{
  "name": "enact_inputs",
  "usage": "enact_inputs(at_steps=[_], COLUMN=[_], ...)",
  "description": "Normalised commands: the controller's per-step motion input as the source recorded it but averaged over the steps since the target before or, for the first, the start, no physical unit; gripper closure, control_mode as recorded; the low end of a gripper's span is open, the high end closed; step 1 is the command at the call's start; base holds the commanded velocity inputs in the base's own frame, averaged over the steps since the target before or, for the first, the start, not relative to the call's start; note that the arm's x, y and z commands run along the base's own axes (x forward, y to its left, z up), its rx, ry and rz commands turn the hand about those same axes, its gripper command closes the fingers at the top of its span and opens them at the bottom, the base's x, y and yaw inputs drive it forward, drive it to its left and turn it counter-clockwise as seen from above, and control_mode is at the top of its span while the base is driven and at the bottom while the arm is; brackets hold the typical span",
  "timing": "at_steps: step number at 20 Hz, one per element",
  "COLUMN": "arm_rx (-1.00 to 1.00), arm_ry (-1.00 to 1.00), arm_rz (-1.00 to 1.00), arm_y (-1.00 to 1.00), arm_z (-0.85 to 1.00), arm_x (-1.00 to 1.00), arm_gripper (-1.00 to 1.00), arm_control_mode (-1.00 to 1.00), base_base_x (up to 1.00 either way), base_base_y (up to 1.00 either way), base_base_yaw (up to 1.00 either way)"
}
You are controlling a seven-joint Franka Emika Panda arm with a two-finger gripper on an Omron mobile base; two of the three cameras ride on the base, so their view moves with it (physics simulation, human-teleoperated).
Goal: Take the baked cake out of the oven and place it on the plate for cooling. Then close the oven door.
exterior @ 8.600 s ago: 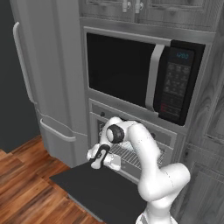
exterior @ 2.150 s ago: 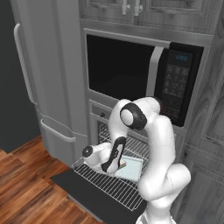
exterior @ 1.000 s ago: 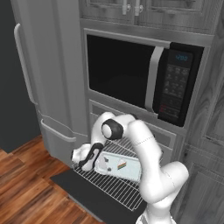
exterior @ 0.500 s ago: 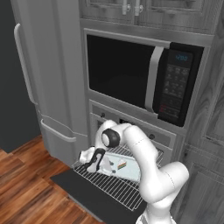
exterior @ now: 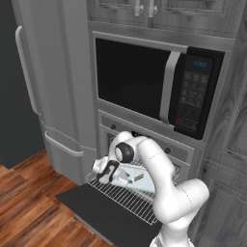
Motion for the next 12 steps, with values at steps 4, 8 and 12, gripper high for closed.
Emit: enact_inputs(at_steps=[4,8,12], arm_rx=[0.00,0.01,0.00], arm_ry=[0.08,0.00,0.00], arm_rz=[0.00,0.00,0.00], arm_y=[0.00,-0.16,-0.31], arm_z=[-0.03,0.03,0.11], arm_x=[-0.60,-0.45,0.01], arm_gripper=[-1.00,-1.00,-1.00], arm_control_mode=[-1.00,-1.00,-1.00], base_base_x=[0.00,0.00,0.00], base_base_y=[0.00,0.00,0.00], base_base_yaw=[0.00,0.00,0.00])
